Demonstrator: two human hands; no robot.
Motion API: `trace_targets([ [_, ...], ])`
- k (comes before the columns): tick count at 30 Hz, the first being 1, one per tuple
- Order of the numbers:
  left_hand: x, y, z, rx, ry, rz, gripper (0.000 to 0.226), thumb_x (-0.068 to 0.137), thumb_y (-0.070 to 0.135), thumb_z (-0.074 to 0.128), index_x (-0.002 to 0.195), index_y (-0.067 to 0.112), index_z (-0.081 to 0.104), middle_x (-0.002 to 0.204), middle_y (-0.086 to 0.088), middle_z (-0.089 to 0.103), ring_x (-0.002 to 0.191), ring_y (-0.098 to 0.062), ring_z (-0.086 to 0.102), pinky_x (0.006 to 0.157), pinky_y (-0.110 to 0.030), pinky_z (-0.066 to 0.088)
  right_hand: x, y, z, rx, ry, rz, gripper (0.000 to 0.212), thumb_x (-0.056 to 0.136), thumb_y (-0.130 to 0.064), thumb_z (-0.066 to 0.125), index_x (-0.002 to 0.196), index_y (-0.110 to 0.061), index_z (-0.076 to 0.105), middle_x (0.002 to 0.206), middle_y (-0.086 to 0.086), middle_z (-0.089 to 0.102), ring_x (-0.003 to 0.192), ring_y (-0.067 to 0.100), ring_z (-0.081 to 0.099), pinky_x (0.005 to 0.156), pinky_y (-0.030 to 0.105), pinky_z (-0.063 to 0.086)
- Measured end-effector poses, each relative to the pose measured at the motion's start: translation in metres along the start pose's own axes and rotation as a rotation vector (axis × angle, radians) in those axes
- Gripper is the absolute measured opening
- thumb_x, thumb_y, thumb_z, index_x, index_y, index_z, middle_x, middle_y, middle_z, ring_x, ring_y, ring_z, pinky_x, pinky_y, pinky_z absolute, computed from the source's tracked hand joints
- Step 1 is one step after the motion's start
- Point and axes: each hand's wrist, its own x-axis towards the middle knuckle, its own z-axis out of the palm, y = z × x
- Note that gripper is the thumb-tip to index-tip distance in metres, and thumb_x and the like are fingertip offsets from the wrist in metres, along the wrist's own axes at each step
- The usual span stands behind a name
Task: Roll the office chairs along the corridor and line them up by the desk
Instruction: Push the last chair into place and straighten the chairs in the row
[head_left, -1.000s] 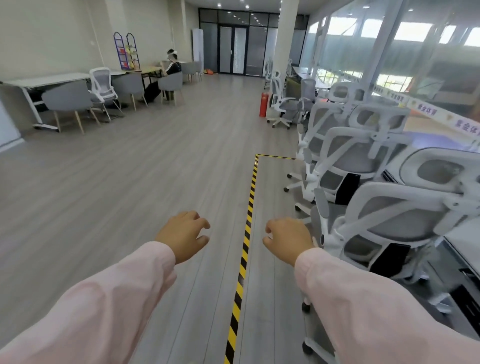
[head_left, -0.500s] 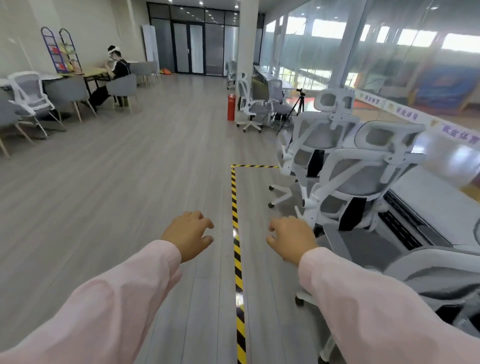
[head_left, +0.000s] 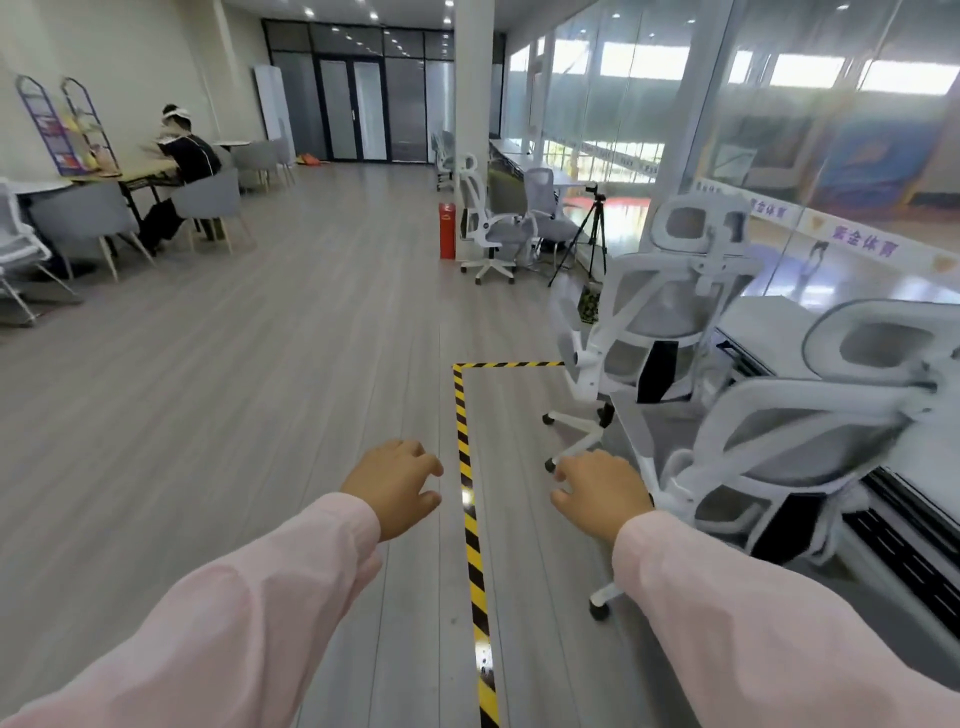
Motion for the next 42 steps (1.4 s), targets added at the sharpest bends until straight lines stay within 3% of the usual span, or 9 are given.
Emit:
trace_targets([
  [3,0.062,-0.029,-0.009,-0.019,0.012,-0.011,0.039,0.092,0.037,0.047,0.129,0.026,0.049,0.129,0.002,0.049,0.119,-0.017,0.043,0.098,-0.028,0.035,0.073,0.005,-0.009,-0.022,0.030,-0.011,0.024,0.091,-0.031,0.046,0.101,-0.018,0.063,0.098,0.003,0.064,0.090,0.022,0.059,0.068,0.029,0.038],
  [9,0.178,-0.090,-0.012,-0.033,0.015,-0.003,0.038,0.092,0.037,0.047,0.128,0.026,0.049,0.127,0.003,0.050,0.117,-0.016,0.045,0.096,-0.027,0.036,0.198,0.004,-0.004,-0.053,0.016,0.014,0.029,0.090,-0.032,0.046,0.109,-0.018,0.063,0.107,0.004,0.065,0.098,0.023,0.058,0.080,0.034,0.047],
  [12,0.245,-0.123,-0.007,-0.041,0.016,0.041,0.038,0.092,0.037,0.047,0.128,0.027,0.050,0.126,0.003,0.051,0.116,-0.016,0.045,0.095,-0.028,0.038,0.259,0.006,0.004,-0.083,0.004,0.055,0.028,0.090,-0.029,0.046,0.106,-0.014,0.063,0.104,0.007,0.063,0.096,0.026,0.057,0.077,0.034,0.045],
  [15,0.313,-0.155,-0.004,-0.042,0.006,0.095,0.037,0.092,0.036,0.047,0.127,0.027,0.050,0.127,0.002,0.051,0.117,-0.017,0.045,0.095,-0.029,0.039,0.316,0.008,0.016,-0.065,0.002,0.119,0.026,0.090,-0.030,0.047,0.105,-0.016,0.063,0.105,0.007,0.062,0.096,0.027,0.057,0.075,0.033,0.043],
  [23,0.501,-0.216,-0.023,-0.050,-0.053,0.261,0.037,0.093,0.034,0.046,0.130,0.026,0.048,0.128,0.002,0.049,0.118,-0.018,0.045,0.092,-0.029,0.040,0.457,0.031,0.023,-0.042,-0.023,0.357,0.030,0.090,-0.032,0.047,0.111,-0.018,0.062,0.111,0.004,0.063,0.103,0.026,0.057,0.087,0.036,0.047],
  [26,0.565,-0.211,-0.016,-0.059,-0.086,0.336,0.038,0.093,0.034,0.046,0.130,0.026,0.047,0.131,0.002,0.048,0.118,-0.018,0.046,0.092,-0.030,0.041,0.490,0.050,0.027,-0.028,-0.028,0.406,0.026,0.090,-0.031,0.047,0.106,-0.017,0.062,0.109,0.003,0.062,0.103,0.025,0.055,0.081,0.034,0.043],
  [30,0.644,-0.185,0.003,-0.087,-0.135,0.459,0.039,0.093,0.036,0.047,0.130,0.028,0.046,0.130,0.003,0.047,0.116,-0.018,0.047,0.092,-0.030,0.040,0.527,0.091,0.033,-0.051,-0.026,0.504,0.017,0.088,-0.030,0.046,0.086,-0.018,0.059,0.093,0.003,0.061,0.088,0.024,0.054,0.066,0.030,0.035],
  [36,0.771,-0.130,0.020,-0.074,-0.110,0.615,0.037,0.091,0.033,0.049,0.127,0.023,0.050,0.128,0.002,0.048,0.117,-0.017,0.045,0.093,-0.027,0.037,0.603,0.183,0.039,-0.030,0.019,0.615,0.021,0.091,-0.031,0.047,0.093,-0.017,0.062,0.090,0.000,0.058,0.086,0.020,0.052,0.069,0.030,0.035],
  [42,0.908,-0.060,0.013,-0.066,-0.111,0.707,0.038,0.091,0.029,0.049,0.128,0.024,0.048,0.125,0.001,0.048,0.119,-0.020,0.042,0.096,-0.031,0.038,0.687,0.288,0.029,0.086,0.124,0.727,0.016,0.086,-0.031,0.052,0.075,-0.020,0.056,0.076,-0.004,0.056,0.076,0.018,0.055,0.062,0.030,0.040],
])
